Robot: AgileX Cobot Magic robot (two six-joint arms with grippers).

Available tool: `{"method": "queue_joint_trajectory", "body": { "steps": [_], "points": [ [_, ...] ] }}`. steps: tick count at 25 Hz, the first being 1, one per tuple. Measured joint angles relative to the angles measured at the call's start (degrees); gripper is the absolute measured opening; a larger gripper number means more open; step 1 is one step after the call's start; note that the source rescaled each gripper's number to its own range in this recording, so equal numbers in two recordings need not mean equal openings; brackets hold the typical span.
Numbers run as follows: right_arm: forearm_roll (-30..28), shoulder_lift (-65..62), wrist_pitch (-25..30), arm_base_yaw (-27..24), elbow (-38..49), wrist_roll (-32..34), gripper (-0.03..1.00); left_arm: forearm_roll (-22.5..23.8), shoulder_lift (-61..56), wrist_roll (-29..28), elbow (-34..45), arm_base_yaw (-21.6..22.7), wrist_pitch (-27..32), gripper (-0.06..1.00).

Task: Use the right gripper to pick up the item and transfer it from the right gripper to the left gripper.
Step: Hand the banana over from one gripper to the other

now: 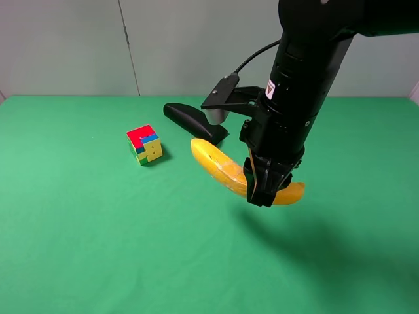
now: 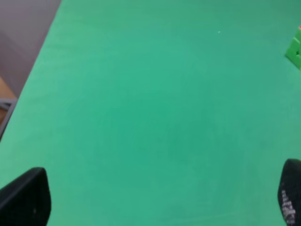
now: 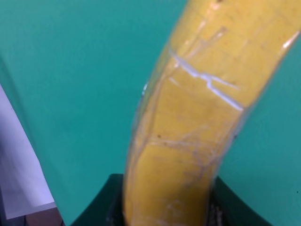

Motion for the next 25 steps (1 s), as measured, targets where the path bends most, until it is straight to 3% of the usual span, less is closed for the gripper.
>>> {"method": "queue_joint_trajectory", "body": {
  "steps": [5,10,20,25],
  "points": [
    [0.0,0.0,0.0,0.0,0.0,-1.9,0.01,-7.0,7.0,1.2,-3.0,0.0,-0.1,0.9],
    [0.0,0.0,0.0,0.0,0.0,-6.4,0.01,-15.8,19.5,6.0,-6.5,0.0,-1.6,0.9],
    [0.0,0.0,-1.8,0.0,0.0,-11.9,0.01,-46.9,40.6,25.7,-7.4,0.0,-10.0,0.88],
    [0.0,0.0,-2.1,0.0,0.0,-11.9,0.01,-56.3,48.1,34.6,-7.4,0.0,-12.4,0.88]
  ]
}}
